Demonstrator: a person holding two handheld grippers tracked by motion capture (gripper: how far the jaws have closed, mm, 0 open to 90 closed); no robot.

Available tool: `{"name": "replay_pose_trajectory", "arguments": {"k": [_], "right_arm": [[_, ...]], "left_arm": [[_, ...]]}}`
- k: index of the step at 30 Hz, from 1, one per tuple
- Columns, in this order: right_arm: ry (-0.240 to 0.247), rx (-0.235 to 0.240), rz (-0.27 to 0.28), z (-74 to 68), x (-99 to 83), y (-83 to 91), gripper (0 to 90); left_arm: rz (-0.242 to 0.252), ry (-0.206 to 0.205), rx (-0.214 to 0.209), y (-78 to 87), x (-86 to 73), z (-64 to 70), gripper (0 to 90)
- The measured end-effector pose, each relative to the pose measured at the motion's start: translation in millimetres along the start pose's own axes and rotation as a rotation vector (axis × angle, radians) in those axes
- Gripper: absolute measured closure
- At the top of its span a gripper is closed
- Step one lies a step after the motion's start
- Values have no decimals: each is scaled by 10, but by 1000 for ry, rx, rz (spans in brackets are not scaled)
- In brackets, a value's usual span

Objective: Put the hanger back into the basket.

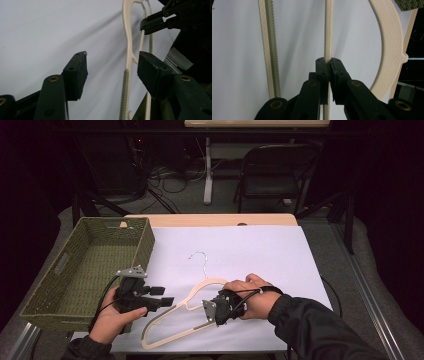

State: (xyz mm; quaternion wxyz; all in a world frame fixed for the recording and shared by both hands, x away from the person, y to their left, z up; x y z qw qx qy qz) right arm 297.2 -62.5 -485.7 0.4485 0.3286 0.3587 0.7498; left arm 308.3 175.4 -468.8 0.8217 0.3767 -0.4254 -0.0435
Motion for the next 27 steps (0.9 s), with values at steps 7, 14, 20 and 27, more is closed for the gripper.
{"name": "replay_pose_trajectory", "arguments": {"k": [7,14,20,27], "right_arm": [[13,-15,7,-3,35,-4,858],[22,-24,-1,2,29,4,858],[30,-31,5,4,39,9,857],[29,-35,6,3,42,8,857]], "left_arm": [[-72,-22,-52,-212,70,94,428],[-126,-25,-121,-365,98,158,470],[-148,-2,-151,-459,107,148,542],[-176,35,-177,-525,90,119,580]]}}
Point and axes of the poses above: each handheld gripper's, and its own axes: y roughly backward along the jaws, x roughly out of its top, z roughly to its right, the point moved 3 cm from there along -y, roughly forward along the jaws
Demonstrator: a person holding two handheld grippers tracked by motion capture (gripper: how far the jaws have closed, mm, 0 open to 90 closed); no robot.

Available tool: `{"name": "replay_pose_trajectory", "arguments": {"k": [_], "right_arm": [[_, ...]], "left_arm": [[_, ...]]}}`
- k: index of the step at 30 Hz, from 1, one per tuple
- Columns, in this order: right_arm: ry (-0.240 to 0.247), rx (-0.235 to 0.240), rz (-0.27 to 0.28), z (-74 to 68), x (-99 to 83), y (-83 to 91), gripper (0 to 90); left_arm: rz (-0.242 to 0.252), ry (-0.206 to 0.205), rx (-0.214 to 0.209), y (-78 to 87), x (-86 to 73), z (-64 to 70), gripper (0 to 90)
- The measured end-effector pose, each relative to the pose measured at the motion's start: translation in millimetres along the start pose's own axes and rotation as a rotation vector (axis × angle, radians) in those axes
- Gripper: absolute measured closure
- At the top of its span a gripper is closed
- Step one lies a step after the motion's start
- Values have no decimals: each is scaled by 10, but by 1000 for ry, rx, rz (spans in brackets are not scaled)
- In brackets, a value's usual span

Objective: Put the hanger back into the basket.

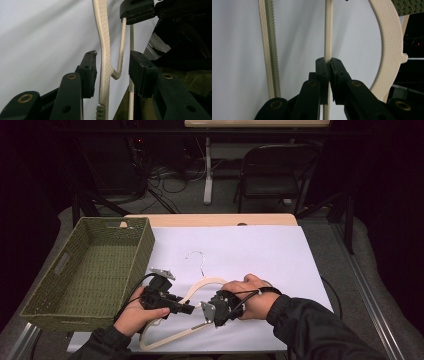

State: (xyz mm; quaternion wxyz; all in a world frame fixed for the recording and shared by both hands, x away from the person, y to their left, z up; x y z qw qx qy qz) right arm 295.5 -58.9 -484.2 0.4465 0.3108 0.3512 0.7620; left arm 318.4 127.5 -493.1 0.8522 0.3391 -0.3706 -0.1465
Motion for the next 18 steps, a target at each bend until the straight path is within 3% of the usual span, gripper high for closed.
{"name": "replay_pose_trajectory", "arguments": {"k": [9,18], "right_arm": [[1,-3,-2,8,2,-1,857],[-6,-8,12,8,14,-5,857]], "left_arm": [[-13,10,-31,-31,-4,-8,607],[-41,6,-31,-51,-25,-11,713]]}}
Point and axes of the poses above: each handheld gripper's, and its own axes: y roughly backward along the jaws, x roughly out of its top, z roughly to its right, the point moved 3 cm from there along -y, roughly forward along the jaws
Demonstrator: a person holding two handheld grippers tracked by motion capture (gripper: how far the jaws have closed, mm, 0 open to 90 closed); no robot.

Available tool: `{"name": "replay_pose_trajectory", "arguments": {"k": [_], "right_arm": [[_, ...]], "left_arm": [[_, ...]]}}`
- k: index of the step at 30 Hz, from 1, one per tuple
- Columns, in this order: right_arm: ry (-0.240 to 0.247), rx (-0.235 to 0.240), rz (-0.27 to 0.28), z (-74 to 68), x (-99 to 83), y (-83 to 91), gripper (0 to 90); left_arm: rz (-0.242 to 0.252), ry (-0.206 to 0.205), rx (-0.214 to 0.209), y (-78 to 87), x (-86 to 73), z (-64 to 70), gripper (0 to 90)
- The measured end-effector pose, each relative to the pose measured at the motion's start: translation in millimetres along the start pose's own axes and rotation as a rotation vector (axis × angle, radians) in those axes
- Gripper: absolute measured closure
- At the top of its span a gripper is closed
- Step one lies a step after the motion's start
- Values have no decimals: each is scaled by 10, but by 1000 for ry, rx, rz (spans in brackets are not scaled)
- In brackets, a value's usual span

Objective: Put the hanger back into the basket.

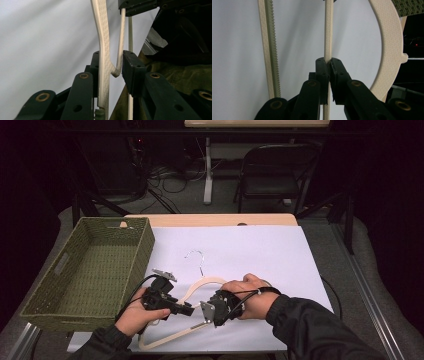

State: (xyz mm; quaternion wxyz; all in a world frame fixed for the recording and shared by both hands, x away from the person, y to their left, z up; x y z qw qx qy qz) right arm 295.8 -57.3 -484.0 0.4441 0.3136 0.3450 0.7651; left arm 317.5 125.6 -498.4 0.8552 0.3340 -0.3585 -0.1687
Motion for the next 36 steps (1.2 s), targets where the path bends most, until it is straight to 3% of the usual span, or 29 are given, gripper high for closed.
{"name": "replay_pose_trajectory", "arguments": {"k": [9,23,36], "right_arm": [[4,-7,1,0,-3,-3,857],[21,-9,-19,-1,-2,-14,857],[15,0,-16,-7,5,-37,854]], "left_arm": [[0,10,-11,-4,1,-5,752],[12,40,-91,-22,-16,-34,856],[8,43,-97,-26,-33,-34,869]]}}
Point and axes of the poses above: each handheld gripper's, and its own axes: y roughly backward along the jaws, x roughly out of its top, z roughly to its right, the point moved 3 cm from there along -y, roughly forward along the jaws
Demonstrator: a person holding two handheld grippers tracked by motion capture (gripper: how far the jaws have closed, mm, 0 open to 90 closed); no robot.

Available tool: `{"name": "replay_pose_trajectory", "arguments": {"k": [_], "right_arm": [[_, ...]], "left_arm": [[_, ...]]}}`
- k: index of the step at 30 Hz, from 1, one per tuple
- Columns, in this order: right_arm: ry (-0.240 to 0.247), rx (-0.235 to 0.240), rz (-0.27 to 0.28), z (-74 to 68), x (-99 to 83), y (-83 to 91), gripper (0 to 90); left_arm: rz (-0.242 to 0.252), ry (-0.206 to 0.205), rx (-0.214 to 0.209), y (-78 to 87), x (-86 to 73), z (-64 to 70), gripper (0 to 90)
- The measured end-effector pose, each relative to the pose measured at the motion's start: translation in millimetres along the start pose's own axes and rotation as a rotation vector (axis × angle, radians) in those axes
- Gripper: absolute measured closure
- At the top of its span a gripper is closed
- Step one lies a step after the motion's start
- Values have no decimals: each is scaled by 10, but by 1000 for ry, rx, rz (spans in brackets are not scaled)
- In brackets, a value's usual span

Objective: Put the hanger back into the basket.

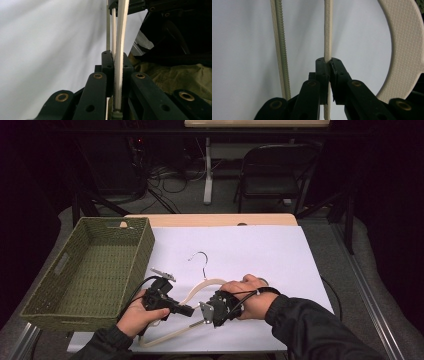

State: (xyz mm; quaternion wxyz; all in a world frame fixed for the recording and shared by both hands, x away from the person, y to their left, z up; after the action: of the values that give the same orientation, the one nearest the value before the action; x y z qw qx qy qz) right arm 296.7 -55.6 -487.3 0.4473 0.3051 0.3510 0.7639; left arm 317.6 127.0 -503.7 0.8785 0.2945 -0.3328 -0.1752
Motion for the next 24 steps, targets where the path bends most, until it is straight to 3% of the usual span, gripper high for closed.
{"name": "replay_pose_trajectory", "arguments": {"k": [5,13,19,24], "right_arm": [[-33,-1,7,29,-11,5,827],[-88,-1,18,53,-53,9,689],[-100,-21,18,93,-68,-1,545],[-157,2,30,113,-111,12,499]], "left_arm": [[17,-3,-2,13,-5,-20,869],[31,9,27,38,-26,-57,868],[43,11,58,51,-31,-75,868],[68,18,85,95,-32,-89,868]]}}
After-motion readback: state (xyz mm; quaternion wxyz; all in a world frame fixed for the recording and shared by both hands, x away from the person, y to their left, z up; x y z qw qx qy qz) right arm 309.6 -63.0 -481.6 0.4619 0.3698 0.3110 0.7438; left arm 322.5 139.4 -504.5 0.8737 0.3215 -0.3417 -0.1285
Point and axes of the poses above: each handheld gripper's, and its own axes: y roughly backward along the jaws, x roughly out of its top, z roughly to its right, the point moved 3 cm from there along -y, roughly forward along the jaws
